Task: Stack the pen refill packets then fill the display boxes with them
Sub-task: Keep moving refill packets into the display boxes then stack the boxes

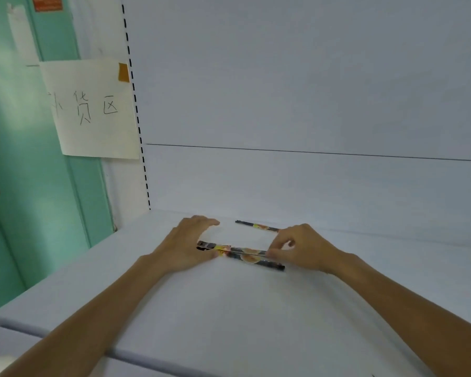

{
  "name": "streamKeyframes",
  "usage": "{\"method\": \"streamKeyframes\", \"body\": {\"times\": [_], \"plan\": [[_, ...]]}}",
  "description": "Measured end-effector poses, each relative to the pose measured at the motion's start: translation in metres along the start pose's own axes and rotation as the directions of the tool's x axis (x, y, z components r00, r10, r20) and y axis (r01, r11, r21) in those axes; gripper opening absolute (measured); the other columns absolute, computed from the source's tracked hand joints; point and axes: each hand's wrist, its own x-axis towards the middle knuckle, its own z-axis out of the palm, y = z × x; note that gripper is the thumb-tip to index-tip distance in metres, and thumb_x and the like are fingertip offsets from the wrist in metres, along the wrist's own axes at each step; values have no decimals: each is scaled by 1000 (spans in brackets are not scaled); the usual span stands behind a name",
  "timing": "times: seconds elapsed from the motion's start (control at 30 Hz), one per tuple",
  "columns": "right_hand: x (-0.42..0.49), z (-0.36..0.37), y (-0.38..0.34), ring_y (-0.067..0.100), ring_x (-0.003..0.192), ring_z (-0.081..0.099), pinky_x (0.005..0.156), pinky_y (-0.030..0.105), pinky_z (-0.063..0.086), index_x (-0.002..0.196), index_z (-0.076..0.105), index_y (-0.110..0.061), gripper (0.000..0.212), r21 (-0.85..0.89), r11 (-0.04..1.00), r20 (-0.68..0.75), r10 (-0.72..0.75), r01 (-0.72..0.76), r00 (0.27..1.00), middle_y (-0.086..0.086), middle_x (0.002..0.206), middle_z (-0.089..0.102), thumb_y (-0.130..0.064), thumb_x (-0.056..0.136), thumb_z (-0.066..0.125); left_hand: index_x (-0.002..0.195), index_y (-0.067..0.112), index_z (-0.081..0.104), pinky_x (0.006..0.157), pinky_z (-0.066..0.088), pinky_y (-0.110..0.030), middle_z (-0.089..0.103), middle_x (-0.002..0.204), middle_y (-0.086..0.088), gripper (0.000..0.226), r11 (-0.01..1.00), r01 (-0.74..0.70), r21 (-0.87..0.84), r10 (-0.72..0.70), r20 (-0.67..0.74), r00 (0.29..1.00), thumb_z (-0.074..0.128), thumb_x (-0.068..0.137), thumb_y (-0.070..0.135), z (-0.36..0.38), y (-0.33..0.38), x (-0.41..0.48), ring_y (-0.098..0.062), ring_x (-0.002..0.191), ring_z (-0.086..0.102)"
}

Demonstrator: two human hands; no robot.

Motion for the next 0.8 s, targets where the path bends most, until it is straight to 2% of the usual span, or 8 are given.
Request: {"method": "streamKeyframes", "body": {"times": [0.1,0.2,0.33,0.43,0.5,0.57,0.63,0.8], "plan": [[4,-11,10,-2,82,59,77,17,42,82,73,-19,21,98,993,-176,88,-72,981,-11,89,69,-33,89,59,102,38,60,95,43,-28,59,109,13,15,999,-42,-29,43,42,998,59,88,35,3,0,-3,-8,106,53],[7,-16,26,17,112,54,92,28,39,109,66,-17,24,-122,969,-162,192,-213,968,-7,116,62,-24,91,52,100,33,66,91,46,-29,61,103,12,13,998,-51,-47,53,32,998,58,88,33,2,1,-6,-6,98,55],[5,-4,26,19,67,57,61,27,41,78,65,-7,30,-220,951,-130,192,-217,973,9,77,66,-29,89,48,90,35,64,88,46,-29,61,95,15,7,995,-81,-57,83,43,996,62,85,30,-2,-1,-10,-4,94,56],[8,-10,15,17,60,61,67,29,50,71,70,-10,34,-19,987,-176,156,-161,972,4,62,67,-31,92,52,86,34,65,82,44,-21,62,92,17,6,989,-78,-124,85,52,995,67,81,36,-6,-4,-17,1,92,56],[10,-10,10,13,76,63,78,29,51,90,72,-17,19,-63,993,-153,86,-97,984,-5,80,70,-19,91,53,84,32,66,74,39,-16,63,89,18,4,987,-75,-139,84,58,995,65,82,36,-10,-6,-19,6,89,55],[10,-6,2,6,103,54,88,14,37,115,65,-22,37,-115,992,6,42,-41,999,-11,111,62,-3,88,49,85,29,66,71,36,-14,62,90,17,1,988,-81,-129,92,80,993,66,84,29,-12,-8,-19,12,86,53],[14,0,-1,7,122,43,86,0,27,122,61,-21,52,-141,990,152,40,-18,988,-9,132,52,9,85,42,86,27,65,69,37,-9,63,94,16,6,991,-67,-120,79,100,992,68,83,24,-15,-10,-21,14,86,52],[22,-4,-10,12,101,53,66,8,37,111,68,-12,43,-233,964,110,155,-126,982,3,124,59,7,84,40,86,28,65,69,39,-3,62,91,18,11,988,-23,-152,40,107,993,72,79,23,-20,-11,-27,10,88,54]]}}
